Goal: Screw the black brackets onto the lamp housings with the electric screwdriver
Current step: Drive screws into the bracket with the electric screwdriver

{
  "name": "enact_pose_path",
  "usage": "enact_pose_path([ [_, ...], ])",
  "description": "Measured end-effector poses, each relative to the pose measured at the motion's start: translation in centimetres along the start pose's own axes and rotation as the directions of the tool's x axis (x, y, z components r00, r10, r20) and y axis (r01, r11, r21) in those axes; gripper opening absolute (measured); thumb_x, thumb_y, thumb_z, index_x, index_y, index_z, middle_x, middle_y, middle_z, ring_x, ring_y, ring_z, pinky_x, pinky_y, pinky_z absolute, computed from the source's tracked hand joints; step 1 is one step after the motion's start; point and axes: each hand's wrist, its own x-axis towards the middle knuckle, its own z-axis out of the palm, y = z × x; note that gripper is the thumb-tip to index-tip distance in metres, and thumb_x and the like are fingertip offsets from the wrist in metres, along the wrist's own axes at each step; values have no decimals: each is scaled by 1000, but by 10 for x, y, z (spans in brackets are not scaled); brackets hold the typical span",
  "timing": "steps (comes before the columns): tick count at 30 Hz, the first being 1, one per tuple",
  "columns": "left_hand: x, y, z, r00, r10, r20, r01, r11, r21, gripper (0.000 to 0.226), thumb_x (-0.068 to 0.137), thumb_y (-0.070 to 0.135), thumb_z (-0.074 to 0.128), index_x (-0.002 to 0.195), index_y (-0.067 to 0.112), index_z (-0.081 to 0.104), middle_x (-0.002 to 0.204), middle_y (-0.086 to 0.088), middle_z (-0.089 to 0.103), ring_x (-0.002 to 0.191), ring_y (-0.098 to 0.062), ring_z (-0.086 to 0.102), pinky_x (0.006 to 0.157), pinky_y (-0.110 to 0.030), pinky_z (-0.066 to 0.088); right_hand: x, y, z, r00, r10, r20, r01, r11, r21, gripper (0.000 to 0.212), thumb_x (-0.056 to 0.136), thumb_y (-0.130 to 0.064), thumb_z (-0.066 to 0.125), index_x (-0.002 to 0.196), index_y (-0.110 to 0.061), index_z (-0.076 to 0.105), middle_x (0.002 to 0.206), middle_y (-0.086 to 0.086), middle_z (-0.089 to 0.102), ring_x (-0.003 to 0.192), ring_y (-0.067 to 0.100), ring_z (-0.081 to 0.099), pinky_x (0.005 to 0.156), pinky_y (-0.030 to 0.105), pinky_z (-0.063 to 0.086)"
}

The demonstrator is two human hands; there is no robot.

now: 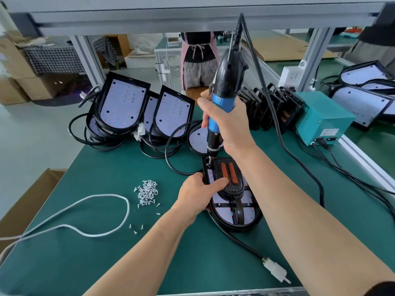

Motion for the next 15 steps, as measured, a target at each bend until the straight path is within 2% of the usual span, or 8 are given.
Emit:
enact_pose_path([
  [2, -2, 3, 0, 1000, -1, 15, 1, 1000, -4, 72, 58, 64, 77, 106, 12, 67, 101, -10, 75, 97, -35, 70, 77, -47, 59, 1, -6, -2, 1000, -3, 10, 3, 1000, 4, 14, 90, -10, 71, 99, -2, 63, 62, 1, 58, 51, 20, 54, 63, 30, 53],
  [4, -2, 5, -2, 1000, -13, 28, 14, 1000, -9, 86, 56, 66, 78, 120, 10, 62, 109, -8, 73, 102, -33, 69, 91, -54, 55, 2, -11, -5, 1000, -16, 4, 16, 1000, 2, 10, 90, -11, 71, 93, -5, 63, 62, 5, 57, 51, 22, 53, 67, 29, 53],
  [8, -1, 6, -3, 1000, -4, 28, 4, 1000, 8, 83, 56, 67, 77, 115, 10, 64, 109, -9, 73, 103, -32, 68, 94, -53, 54, -2, -14, -12, 999, -21, -38, 23, 999, 49, 9, 91, -8, 69, 92, -4, 61, 67, 10, 55, 55, 24, 52, 66, 28, 55],
  [9, -1, 7, -2, 1000, -2, 31, 2, 1000, 9, 78, 58, 66, 77, 111, 11, 65, 107, -10, 74, 102, -33, 68, 91, -50, 56, -4, -15, -13, 999, -19, -45, 22, 998, 55, 7, 93, -6, 68, 91, -5, 61, 67, 10, 54, 56, 24, 51, 66, 27, 54],
  [10, 0, 6, -2, 1000, 0, 28, 0, 1000, 11, 68, 60, 64, 77, 106, 13, 67, 103, -9, 75, 99, -32, 69, 82, -44, 58, -6, -16, -15, 999, -14, -51, 17, 998, 60, 7, 94, -5, 67, 90, -7, 61, 66, 10, 54, 55, 23, 51, 66, 26, 54],
  [12, 1, 6, -2, 1000, 0, 24, -1, 1000, 13, 47, 69, 57, 78, 95, 18, 70, 92, -4, 77, 84, -28, 71, 59, -29, 49, -6, -23, -18, 998, -4, -66, 9, 996, 84, 12, 95, -6, 66, 86, -12, 62, 61, 9, 54, 53, 21, 51, 64, 26, 51],
  [15, 1, 6, -4, 1000, -5, 22, 4, 1000, 28, 30, 76, 51, 78, 88, 24, 71, 80, 5, 76, 67, -16, 64, 46, -19, 41, 2, -40, -30, 996, -7, -90, 22, 986, 165, 12, 95, -13, 67, 86, -15, 59, 58, 5, 55, 50, 20, 51, 60, 30, 44],
])
